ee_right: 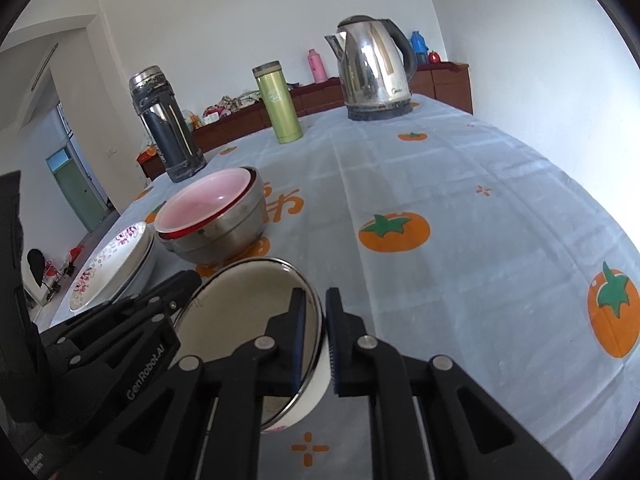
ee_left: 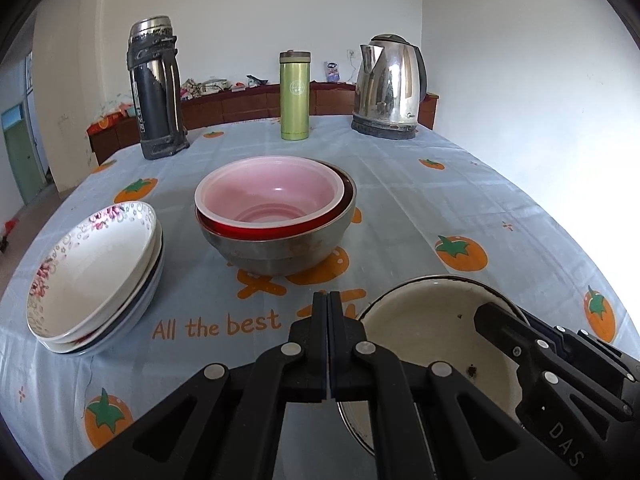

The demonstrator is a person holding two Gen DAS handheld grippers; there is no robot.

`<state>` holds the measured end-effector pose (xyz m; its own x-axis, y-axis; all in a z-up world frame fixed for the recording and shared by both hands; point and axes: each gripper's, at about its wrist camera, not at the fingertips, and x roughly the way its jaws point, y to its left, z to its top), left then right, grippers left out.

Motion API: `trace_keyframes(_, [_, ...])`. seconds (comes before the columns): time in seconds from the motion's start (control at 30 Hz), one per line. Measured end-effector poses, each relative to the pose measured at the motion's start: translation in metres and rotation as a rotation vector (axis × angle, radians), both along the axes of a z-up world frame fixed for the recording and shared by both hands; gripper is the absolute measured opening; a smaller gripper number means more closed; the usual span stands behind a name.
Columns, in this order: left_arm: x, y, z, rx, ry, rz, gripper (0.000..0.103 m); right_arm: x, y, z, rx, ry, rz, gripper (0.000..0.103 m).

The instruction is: Organize plates and bowls

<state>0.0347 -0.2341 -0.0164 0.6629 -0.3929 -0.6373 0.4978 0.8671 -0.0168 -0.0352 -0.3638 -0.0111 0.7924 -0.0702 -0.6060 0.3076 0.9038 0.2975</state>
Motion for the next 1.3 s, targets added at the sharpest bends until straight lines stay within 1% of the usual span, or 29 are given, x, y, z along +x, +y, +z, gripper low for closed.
trace_keyframes(0.23, [0.000, 0.004, 0.005, -0.031, 0.018, -0.012, 0.001, -0.003, 0.002, 0.002, 0.030, -0.024, -0.007, 0.011])
trace_keyframes(0.43, [-0.005, 0.005, 0.012, -0.033, -0.014, -0.028, 0.001, -0.002, 0.008, 0.007, 0.015, -0.032, 0.003, 0.011])
trace_keyframes(0.57, [-0.003, 0.004, 0.010, -0.027, -0.010, -0.035, 0.001, -0.002, 0.007, 0.006, 0.018, -0.032, -0.004, 0.012])
trace_keyframes(0.63, [0.003, 0.009, 0.009, -0.051, 0.031, -0.043, 0.001, -0.002, 0.006, 0.005, 0.021, -0.028, -0.009, 0.012])
trace_keyframes(0.7, [0.008, 0.011, 0.006, -0.057, 0.069, -0.057, 0.001, -0.003, 0.001, 0.003, 0.042, -0.028, -0.017, 0.012])
trace_keyframes(0.77, [0.016, 0.014, 0.001, -0.067, 0.130, -0.070, 0.001, -0.003, -0.003, 0.001, 0.061, -0.027, -0.026, 0.012])
trace_keyframes(0.83, [0.025, 0.018, -0.003, -0.098, 0.188, -0.071, 0.001, -0.004, -0.005, 0.000, 0.071, -0.027, -0.030, 0.012])
trace_keyframes(0.87, [0.026, 0.019, -0.003, -0.100, 0.196, -0.072, 0.001, -0.004, -0.006, 0.000, 0.076, -0.028, -0.030, 0.012])
trace_keyframes(0.93, [0.027, 0.017, -0.004, -0.094, 0.191, -0.077, 0.001, -0.004, -0.006, 0.000, 0.078, -0.029, -0.030, 0.012])
trace_keyframes(1.03, [0.022, 0.013, -0.003, -0.062, 0.156, -0.085, 0.001, -0.004, -0.007, 0.000, 0.076, -0.029, -0.031, 0.012])
trace_keyframes(1.1, [0.017, 0.010, -0.002, -0.036, 0.132, -0.111, 0.001, -0.005, -0.007, 0.000, 0.076, -0.033, -0.032, 0.012])
trace_keyframes(1.2, [0.010, 0.012, -0.002, -0.024, 0.100, -0.145, 0.001, -0.007, -0.005, 0.002, 0.062, -0.042, -0.032, 0.012])
trace_keyframes(1.3, [0.012, 0.015, -0.003, -0.028, 0.112, -0.142, 0.001, -0.007, -0.002, 0.004, 0.046, -0.048, -0.026, 0.012])
